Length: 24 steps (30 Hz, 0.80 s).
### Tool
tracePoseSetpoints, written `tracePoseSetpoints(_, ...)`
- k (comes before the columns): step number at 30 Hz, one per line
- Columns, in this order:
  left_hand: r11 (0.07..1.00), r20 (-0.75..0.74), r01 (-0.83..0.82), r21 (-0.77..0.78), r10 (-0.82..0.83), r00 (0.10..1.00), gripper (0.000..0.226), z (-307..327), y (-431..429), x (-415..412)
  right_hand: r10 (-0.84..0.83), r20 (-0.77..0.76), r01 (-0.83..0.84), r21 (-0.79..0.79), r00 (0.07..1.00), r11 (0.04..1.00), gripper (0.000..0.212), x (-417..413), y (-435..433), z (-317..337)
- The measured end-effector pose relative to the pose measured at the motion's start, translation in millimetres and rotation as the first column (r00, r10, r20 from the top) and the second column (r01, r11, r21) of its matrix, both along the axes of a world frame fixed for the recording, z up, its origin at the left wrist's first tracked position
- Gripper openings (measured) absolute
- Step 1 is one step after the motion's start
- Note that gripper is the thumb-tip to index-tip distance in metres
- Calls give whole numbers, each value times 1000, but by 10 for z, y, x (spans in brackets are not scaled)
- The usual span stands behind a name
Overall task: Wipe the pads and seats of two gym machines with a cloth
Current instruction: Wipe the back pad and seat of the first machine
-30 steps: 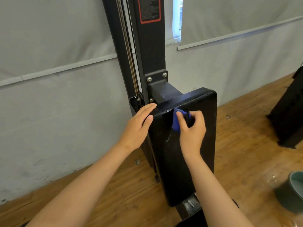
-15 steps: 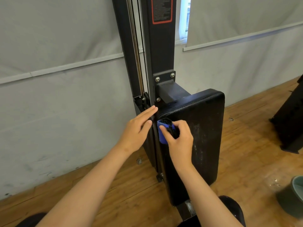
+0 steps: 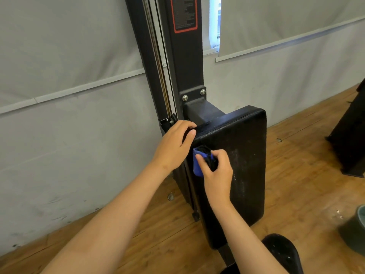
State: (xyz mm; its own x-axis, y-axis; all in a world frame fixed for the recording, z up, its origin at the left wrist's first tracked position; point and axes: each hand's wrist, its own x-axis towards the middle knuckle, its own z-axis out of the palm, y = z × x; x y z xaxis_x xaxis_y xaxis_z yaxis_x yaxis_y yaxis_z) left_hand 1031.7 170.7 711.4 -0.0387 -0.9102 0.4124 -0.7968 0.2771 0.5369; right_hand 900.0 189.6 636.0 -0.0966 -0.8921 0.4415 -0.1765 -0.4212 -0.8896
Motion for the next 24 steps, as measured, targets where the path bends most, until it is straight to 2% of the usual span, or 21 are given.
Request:
tracePoseSetpoints(3, 1000, -15, -24, -3, 24, 1000, 29, 29, -85, -81, -42, 29, 40, 74, 999, 996, 17, -111, -8, -125)
tracePoseSetpoints(7, 993, 30, -80, 89, 77, 997, 32, 31, -226, -285, -155, 100, 145, 102, 983, 984, 17, -275, -189, -49)
tracePoseSetpoints(10, 979, 104, -201, -45, 205, 973, 30, -76, -254, -392, -195, 147, 181, 106, 970, 978, 17, -324, -283, 42)
tracePoseSetpoints(13, 964, 100, -225, -139, 240, 966, 29, -137, -242, -377, -184, 179, 166, 106, 966, 980, 17, -278, -265, 54)
tracePoseSetpoints(19, 957, 65, -255, -141, 266, 962, 26, -154, -249, -396, -82, 69, 77, 74, 994, 994, 22, -270, -262, -94)
tracePoseSetpoints(24, 953, 86, -274, -131, 286, 954, 25, -147, -242, -416, -190, 148, 177, 93, 971, 980, 19, -570, -561, 34)
